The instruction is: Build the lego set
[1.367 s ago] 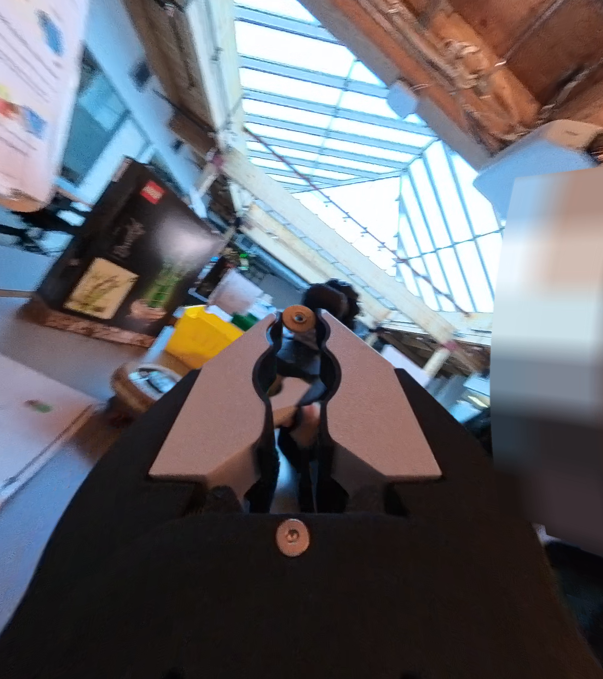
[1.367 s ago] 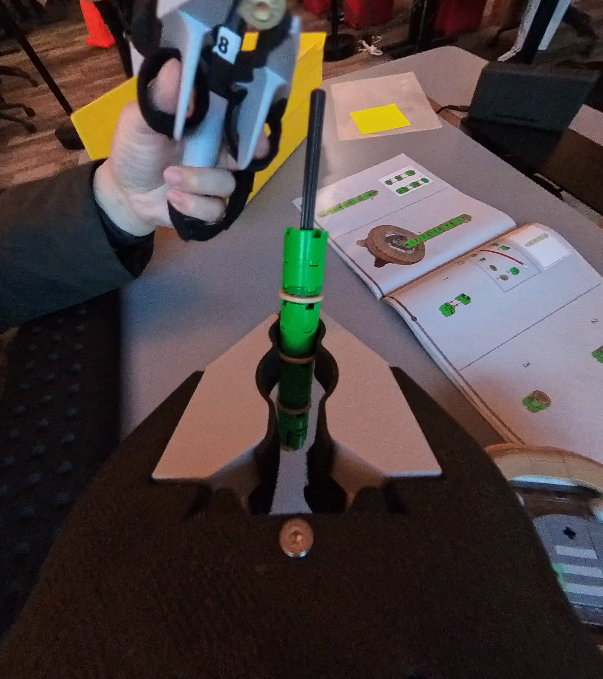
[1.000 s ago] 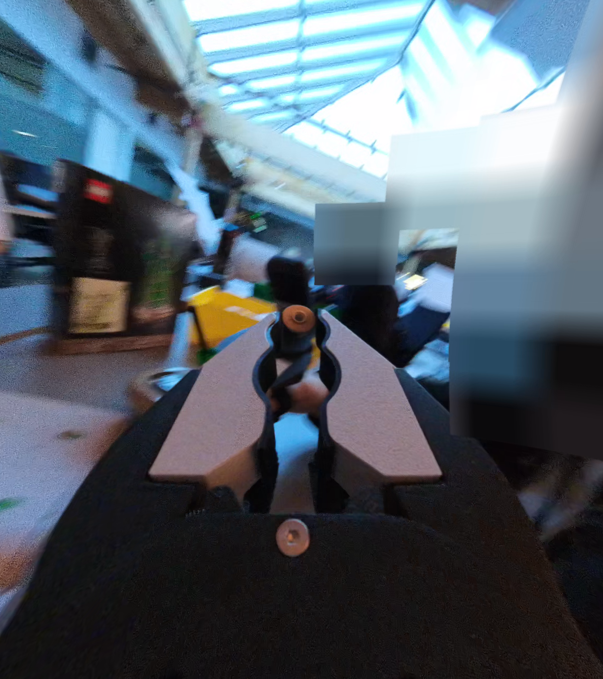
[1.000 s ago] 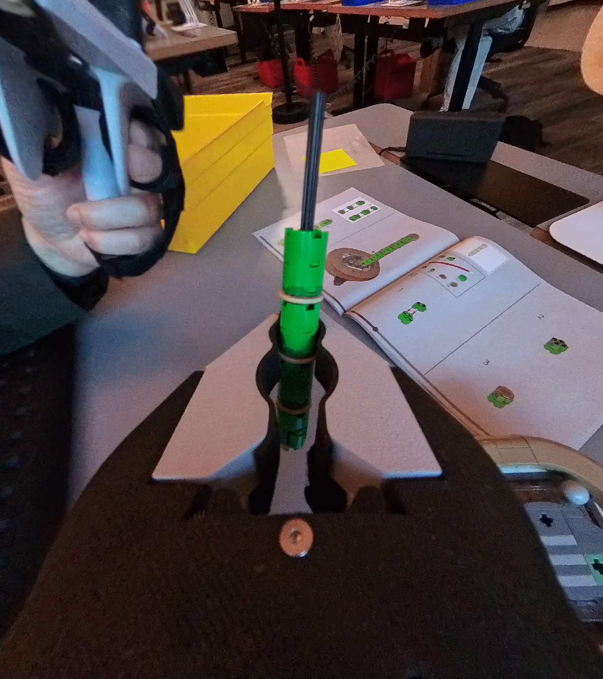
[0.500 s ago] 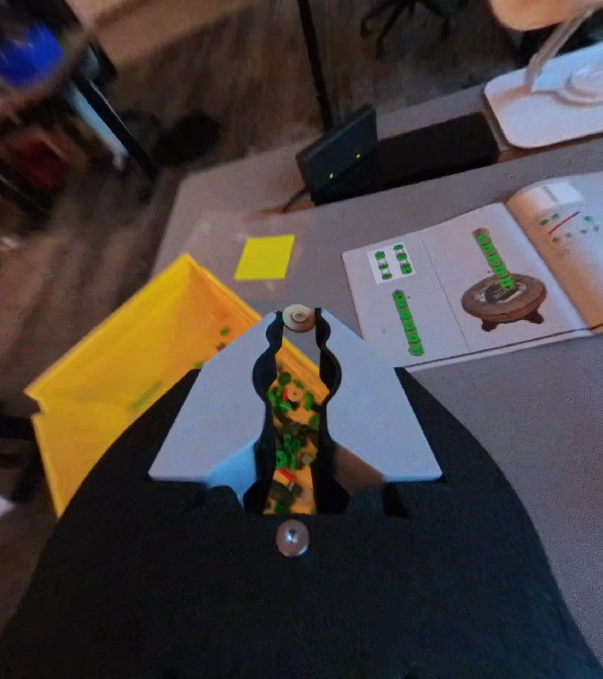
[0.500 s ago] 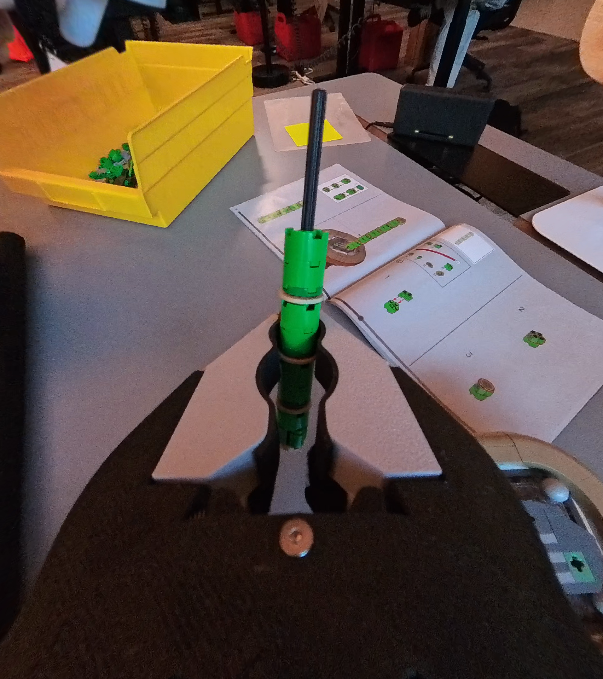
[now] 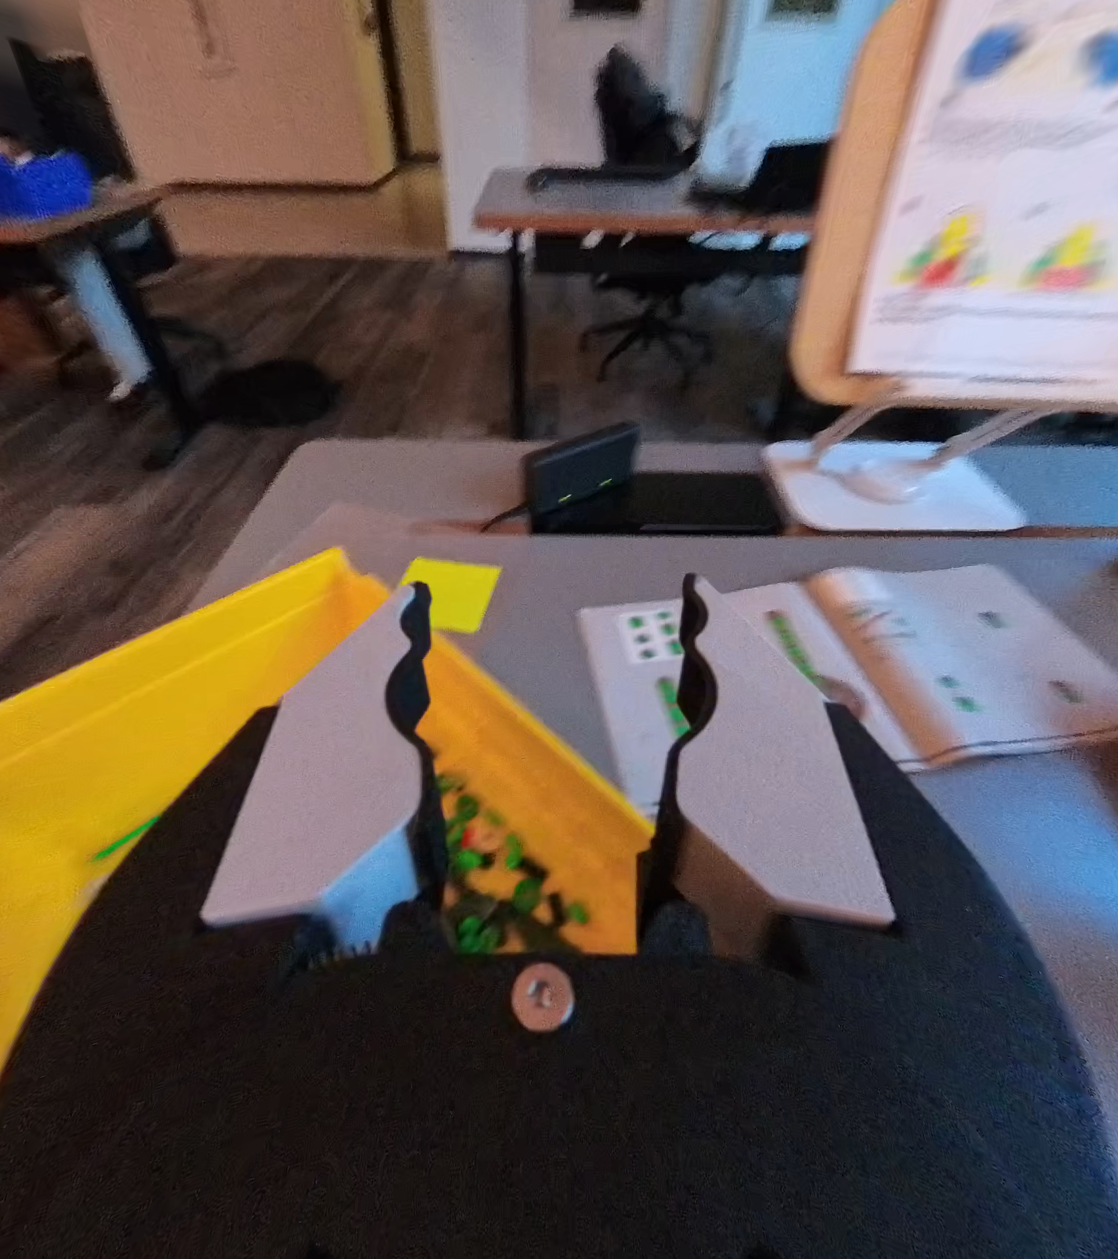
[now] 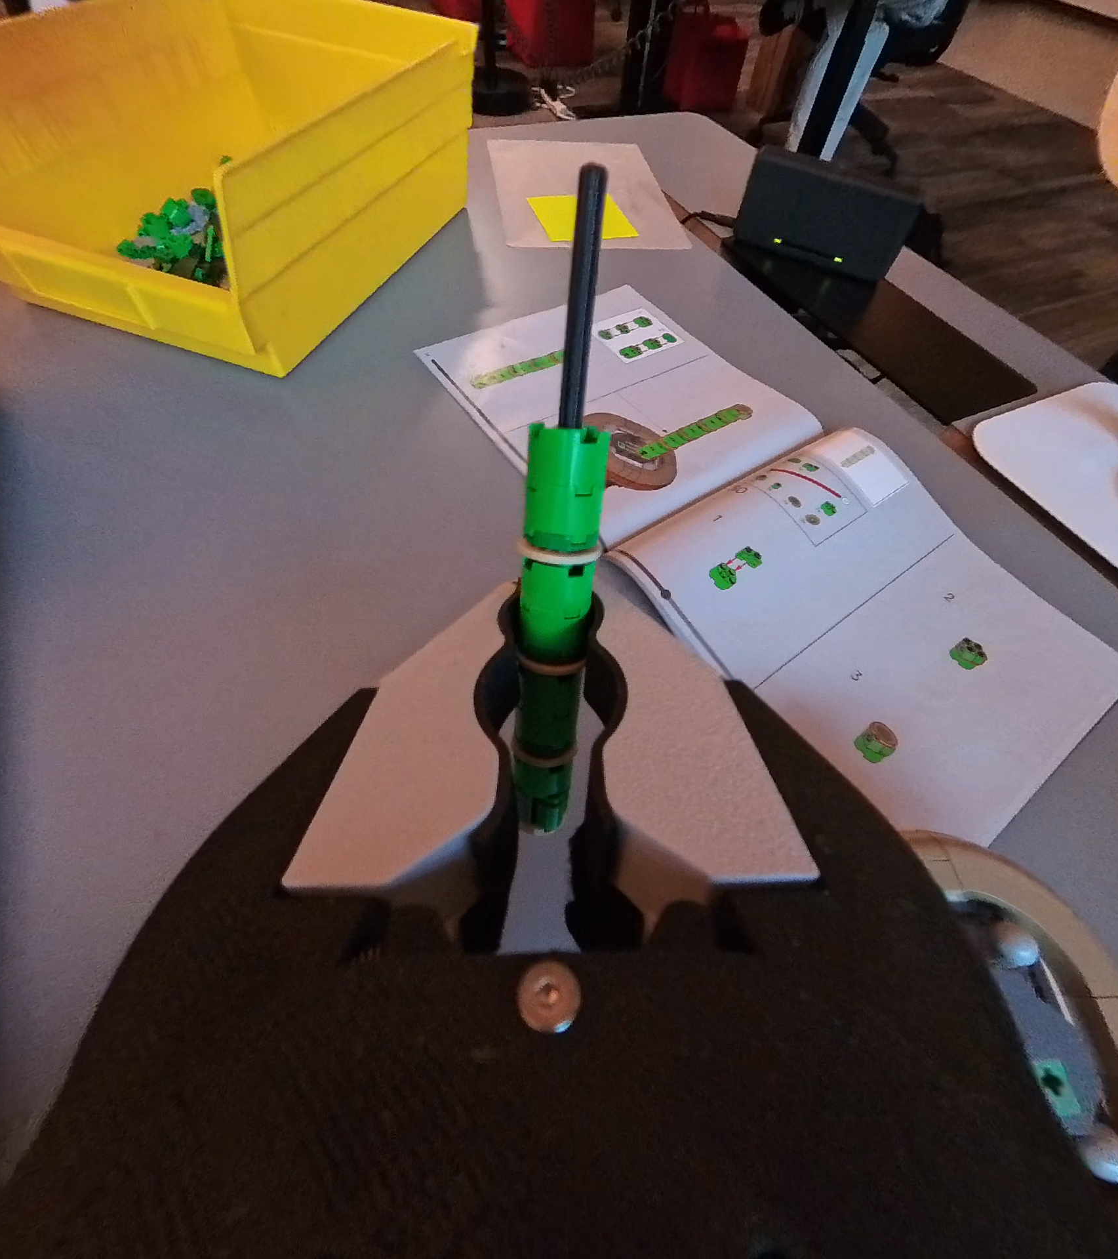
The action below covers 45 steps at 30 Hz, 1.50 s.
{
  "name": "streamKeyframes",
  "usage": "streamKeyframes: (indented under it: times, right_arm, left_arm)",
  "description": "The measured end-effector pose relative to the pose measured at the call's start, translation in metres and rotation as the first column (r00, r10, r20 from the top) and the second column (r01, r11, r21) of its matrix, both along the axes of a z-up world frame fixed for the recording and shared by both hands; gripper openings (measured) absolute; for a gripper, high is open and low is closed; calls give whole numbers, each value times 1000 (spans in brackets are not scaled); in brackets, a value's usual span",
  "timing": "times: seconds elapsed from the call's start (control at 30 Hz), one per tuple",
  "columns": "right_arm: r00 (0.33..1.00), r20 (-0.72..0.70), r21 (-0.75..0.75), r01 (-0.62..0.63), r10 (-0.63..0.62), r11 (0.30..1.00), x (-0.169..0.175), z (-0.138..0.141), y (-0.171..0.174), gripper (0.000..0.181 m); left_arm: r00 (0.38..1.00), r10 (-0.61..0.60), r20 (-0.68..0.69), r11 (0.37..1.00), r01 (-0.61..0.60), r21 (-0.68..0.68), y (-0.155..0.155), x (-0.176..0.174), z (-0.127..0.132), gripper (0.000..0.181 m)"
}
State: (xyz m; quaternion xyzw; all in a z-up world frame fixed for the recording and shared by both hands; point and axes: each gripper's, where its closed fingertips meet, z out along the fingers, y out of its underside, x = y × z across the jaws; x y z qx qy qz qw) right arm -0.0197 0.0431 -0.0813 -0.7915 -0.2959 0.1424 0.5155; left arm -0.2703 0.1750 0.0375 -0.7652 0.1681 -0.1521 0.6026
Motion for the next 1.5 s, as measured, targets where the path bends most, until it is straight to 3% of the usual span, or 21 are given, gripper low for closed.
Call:
streamKeyframes:
  times: [0.07,0.13,0.2,0.27,0.37,0.47,0.57,0.73,0.83,1.03,1.1,1.17,1.37,1.43,1.5]
  right_arm:
    - [1000,23,64,3,-5,998,-1,7,1,11]
    - [999,46,130,-2,-5,991,-3,15,0,10]
    - [997,72,176,-7,-6,984,-5,21,-2,11]
    - [995,98,189,-13,-5,982,-6,22,-4,10]
    - [989,148,176,-24,-2,984,-6,15,-5,10]
    - [977,215,167,-41,5,985,-7,7,-6,10]
    - [960,279,171,-65,15,983,-9,2,-7,10]
    - [941,338,173,-87,24,981,-9,-4,-9,12]
    - [973,229,205,-83,35,975,-14,10,-10,27]
    - [994,65,159,-100,91,982,-17,18,-15,16]
    - [991,94,145,-109,96,983,-16,16,-15,16]
    - [981,173,154,-110,82,982,-11,12,-15,16]
    - [925,368,141,-151,90,978,-11,-6,-18,16]
    - [912,395,123,-168,107,978,-13,-13,-19,16]
    - [909,398,111,-179,121,978,-15,-17,-20,16]
  left_arm:
    - [946,-301,118,953,292,83,-33,67,18,73]
    - [780,-594,199,804,584,109,-80,141,15,73]
    - [647,-733,208,669,741,55,-116,193,-8,64]
    - [587,-788,186,600,799,19,-134,224,-32,61]
    - [552,-817,164,561,828,8,-140,240,-50,54]
    - [404,-878,259,416,909,-7,-160,246,-54,41]
    - [333,-897,291,333,942,-54,-170,246,-64,23]
    - [336,-891,307,329,941,-76,-170,246,-69,16]
    - [343,-873,347,330,939,-97,-166,245,-74,15]
    - [339,-863,375,328,940,-94,-164,242,-73,15]
    - [357,-866,350,343,934,-104,-162,241,-75,15]
    - [377,-861,341,358,926,-119,-159,241,-78,31]
    - [344,-885,313,299,937,-183,-167,242,-93,43]
    - [354,-902,249,307,928,-210,-168,241,-101,39]
    - [341,-923,176,295,924,-243,-171,239,-111,21]
